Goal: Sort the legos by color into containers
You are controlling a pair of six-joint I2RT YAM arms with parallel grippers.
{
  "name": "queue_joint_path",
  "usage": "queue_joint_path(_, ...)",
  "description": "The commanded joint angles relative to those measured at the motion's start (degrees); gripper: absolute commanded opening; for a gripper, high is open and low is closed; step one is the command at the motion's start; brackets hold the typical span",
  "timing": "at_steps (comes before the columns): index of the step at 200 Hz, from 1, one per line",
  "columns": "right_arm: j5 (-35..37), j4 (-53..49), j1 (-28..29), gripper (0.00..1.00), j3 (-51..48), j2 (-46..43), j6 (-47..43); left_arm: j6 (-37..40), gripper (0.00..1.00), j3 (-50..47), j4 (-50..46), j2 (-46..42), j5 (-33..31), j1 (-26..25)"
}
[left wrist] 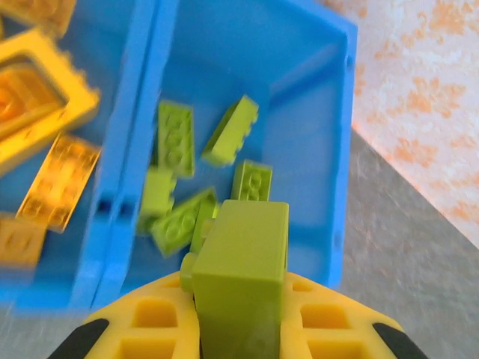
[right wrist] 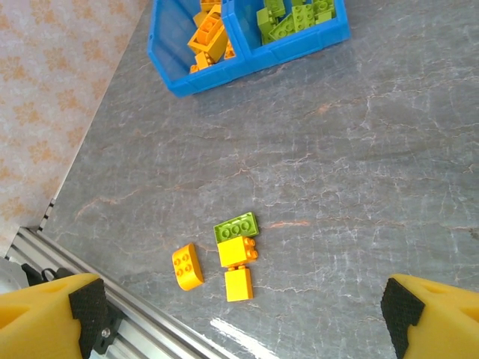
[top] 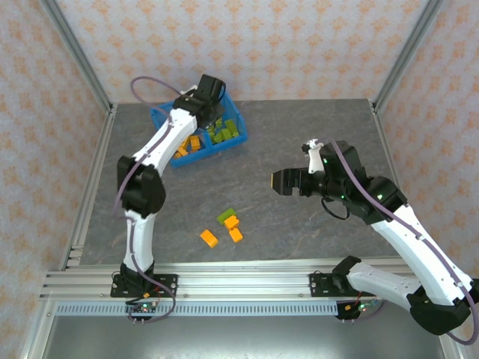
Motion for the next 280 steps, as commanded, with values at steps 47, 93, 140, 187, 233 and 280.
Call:
queue_joint_path(47,3.07,-0.46,0.27,0.96,0.08,-1.45,1.06,9.61,0.07,27.74,0.18,21.1,-8.87,3.21)
queue_joint_path(93,2.43,0.77,0.27,0.96,0.32,-0.69,1.07,9.67,0.42,28.61,2.1,20.51,-8.13,3.47)
queue_joint_path(140,2.02,2.01,0.27,0.96,-0.18,1.46,1.69,9.19,0.53,28.36,-0.54,11.91,-4.35,3.38)
queue_joint_path(187,4.45,4.24,2.77,0.92,-5.22,6.63,2.51,16.18,0.57,16.1,-4.04,-8.13,1.64,1.98)
queue_joint_path(233,6.95,8.87,12.4,0.92,-10.49,16.26,2.39,35.95,0.66,-25.52,10.24,-42.51,4.65,-1.31)
queue_joint_path(280,8.0,13.74,19.89,0.92,-9.24,28.99,0.31,59.54,0.88,-47.41,0.78,-64.5,24.92,-1.72)
